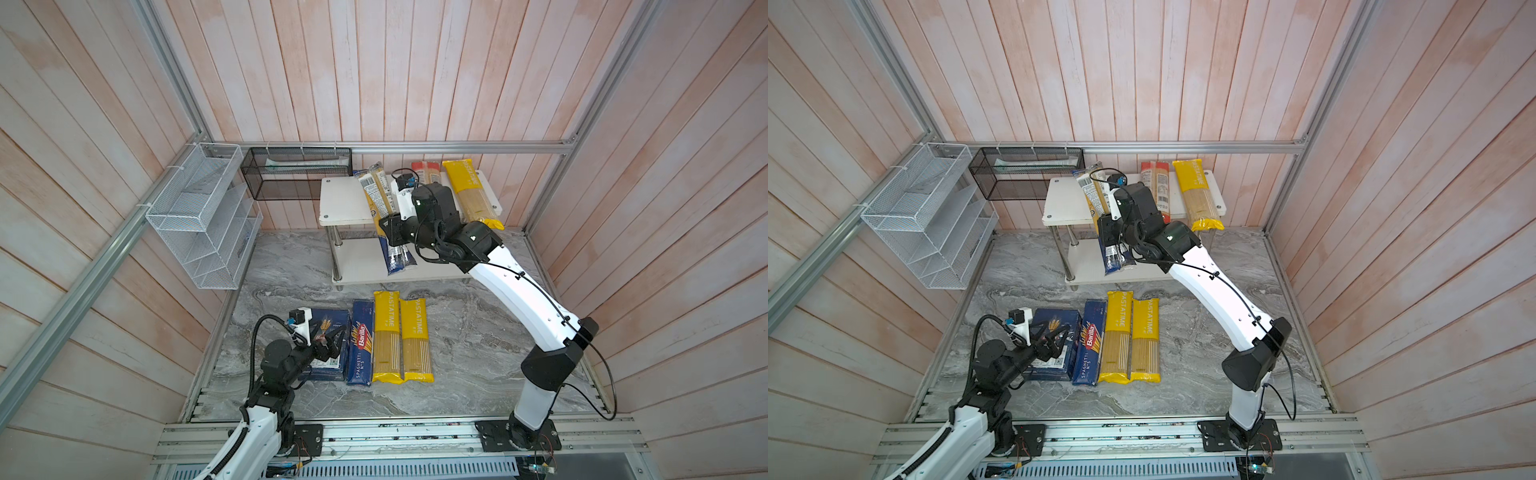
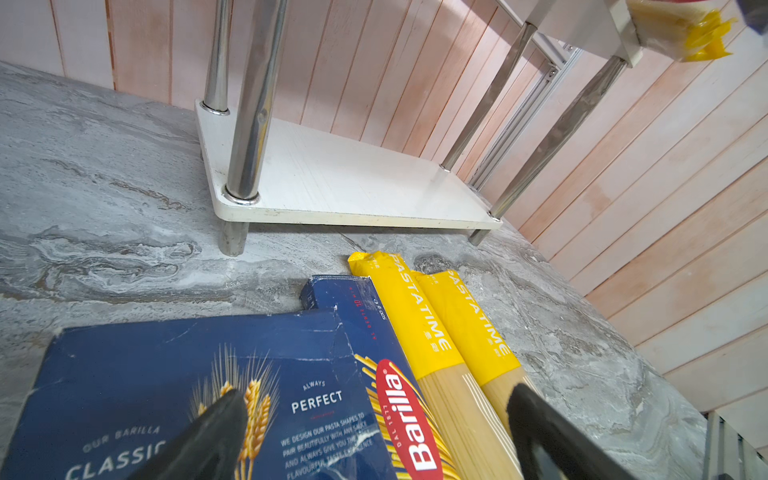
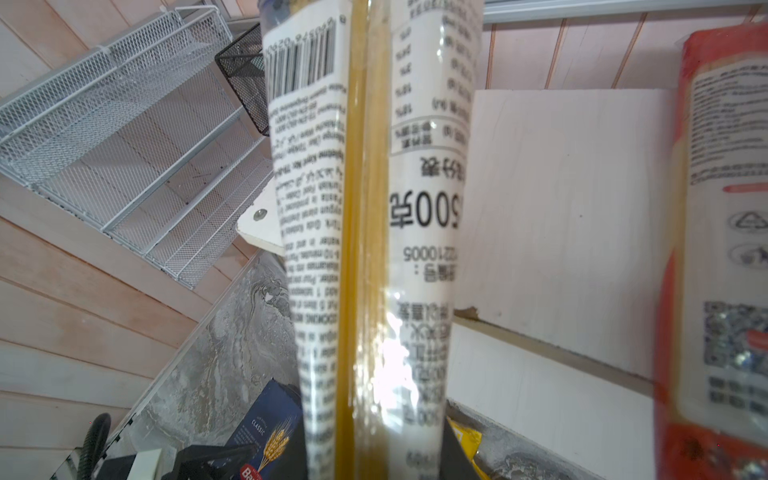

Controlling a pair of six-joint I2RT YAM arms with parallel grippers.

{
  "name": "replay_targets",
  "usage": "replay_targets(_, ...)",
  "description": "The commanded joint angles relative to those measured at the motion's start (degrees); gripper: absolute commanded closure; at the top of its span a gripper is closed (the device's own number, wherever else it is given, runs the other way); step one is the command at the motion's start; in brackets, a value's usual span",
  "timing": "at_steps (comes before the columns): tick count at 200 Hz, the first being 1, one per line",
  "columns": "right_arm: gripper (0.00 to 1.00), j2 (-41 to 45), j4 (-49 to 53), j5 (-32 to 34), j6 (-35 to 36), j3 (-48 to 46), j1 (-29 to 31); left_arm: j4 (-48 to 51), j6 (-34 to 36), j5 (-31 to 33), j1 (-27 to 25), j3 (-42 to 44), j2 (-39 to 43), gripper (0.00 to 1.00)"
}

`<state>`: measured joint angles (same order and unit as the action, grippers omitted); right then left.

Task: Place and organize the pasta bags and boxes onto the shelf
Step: 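Lower the clear-and-blue bag onto the top shelf beside the red bag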

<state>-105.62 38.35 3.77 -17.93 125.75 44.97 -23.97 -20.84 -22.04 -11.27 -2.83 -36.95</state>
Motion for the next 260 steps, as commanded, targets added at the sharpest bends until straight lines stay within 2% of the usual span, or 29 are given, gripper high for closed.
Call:
replay_targets(1, 1.0, -0.28, -5.05, -1.52, 1.58, 7.68, -1.06, -0.22, -0.17, 0.28, -0.08, -0.19, 0.57, 0.0)
replay_targets(54, 1.0, -4.74, -4.72, -2.24, 2.22, 14.89, -3.64, -0.02, -0.08, 0.68, -0.14, -0.05, 1.38, 0.0)
replay_targets(137, 1.0, -6.42, -7.56, -4.54, 0.19, 15.22, -6.77, -0.17, -0.17, 0.67, -0.1, -0.06, 1.34, 0.0)
replay_targets(260, 1.0, -10.37, -12.94, -7.14, -6.37, 17.31, -11.29, -0.13, -0.16, 0.52, -0.08, -0.07, 1.11, 0.0)
